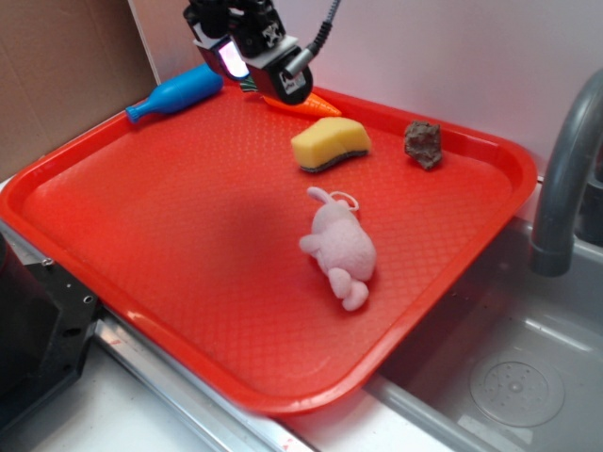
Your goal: Grab the rock.
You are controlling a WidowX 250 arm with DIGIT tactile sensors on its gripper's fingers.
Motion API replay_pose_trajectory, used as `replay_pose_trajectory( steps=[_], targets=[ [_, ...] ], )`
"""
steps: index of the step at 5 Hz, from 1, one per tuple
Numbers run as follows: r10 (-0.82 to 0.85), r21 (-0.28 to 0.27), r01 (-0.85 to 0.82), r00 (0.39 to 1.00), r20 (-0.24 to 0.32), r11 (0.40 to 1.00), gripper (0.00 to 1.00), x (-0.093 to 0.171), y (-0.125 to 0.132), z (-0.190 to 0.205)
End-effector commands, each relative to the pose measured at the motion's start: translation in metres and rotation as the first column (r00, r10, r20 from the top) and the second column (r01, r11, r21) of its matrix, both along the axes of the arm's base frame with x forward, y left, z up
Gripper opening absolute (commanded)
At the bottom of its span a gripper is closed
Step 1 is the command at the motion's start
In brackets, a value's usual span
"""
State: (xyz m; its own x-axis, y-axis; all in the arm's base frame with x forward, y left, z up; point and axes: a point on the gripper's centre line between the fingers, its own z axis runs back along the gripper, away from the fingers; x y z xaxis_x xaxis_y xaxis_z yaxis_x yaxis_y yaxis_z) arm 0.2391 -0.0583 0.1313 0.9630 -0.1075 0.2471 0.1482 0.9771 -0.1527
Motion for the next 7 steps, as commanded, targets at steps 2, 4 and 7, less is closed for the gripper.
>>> replay_pose_trajectory(
  steps=[2, 4, 7],
  targets=[
    [-0.035, 0.062, 0.03, 0.996, 0.078, 0.998, 1.0, 0.039, -0.027, -0.001],
    [-0.186, 0.145, 0.168, 0.976, 0.116, 0.975, 1.0, 0.097, -0.056, -0.038],
    [-0.188, 0.16, 0.171, 0.978, 0.095, 0.972, 1.0, 0.123, -0.053, -0.072]
  ],
)
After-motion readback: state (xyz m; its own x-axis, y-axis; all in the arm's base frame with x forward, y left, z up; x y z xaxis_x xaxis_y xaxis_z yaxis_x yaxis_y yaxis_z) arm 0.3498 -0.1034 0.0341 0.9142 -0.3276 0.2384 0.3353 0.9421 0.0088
